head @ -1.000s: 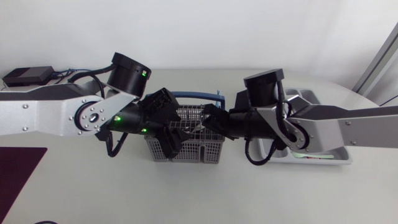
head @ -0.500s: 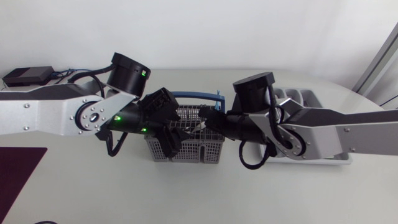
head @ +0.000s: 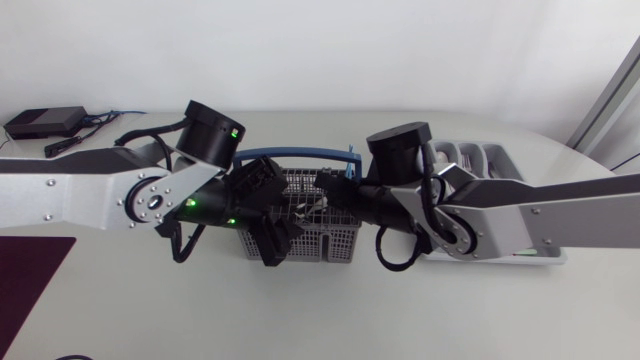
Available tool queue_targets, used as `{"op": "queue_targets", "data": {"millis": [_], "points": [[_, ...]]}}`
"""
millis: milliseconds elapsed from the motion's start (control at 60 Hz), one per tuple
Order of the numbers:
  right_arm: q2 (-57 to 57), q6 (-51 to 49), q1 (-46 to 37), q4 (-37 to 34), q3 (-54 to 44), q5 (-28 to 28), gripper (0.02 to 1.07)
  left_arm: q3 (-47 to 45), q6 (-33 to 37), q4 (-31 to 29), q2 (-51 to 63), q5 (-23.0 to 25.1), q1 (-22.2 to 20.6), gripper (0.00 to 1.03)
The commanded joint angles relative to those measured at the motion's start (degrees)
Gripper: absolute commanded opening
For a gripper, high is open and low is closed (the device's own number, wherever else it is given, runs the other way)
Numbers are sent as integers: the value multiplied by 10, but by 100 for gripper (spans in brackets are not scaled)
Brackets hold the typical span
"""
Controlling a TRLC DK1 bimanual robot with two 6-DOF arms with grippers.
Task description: Unload the cutlery basket into the drawer organizer.
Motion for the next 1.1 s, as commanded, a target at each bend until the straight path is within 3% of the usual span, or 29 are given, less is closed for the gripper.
{"op": "queue_targets", "data": {"millis": [0,550,683,1083], "points": [[20,3,11,6,-12,12,36,-20,12,5,-13,4,-2,96],[36,3,27,14,-5,35,35,-28,12,10,-28,4,-1,97],[41,11,28,17,-6,40,23,-29,12,12,-28,4,0,97],[51,25,26,21,-8,33,18,-30,17,13,-28,4,2,97]]}}
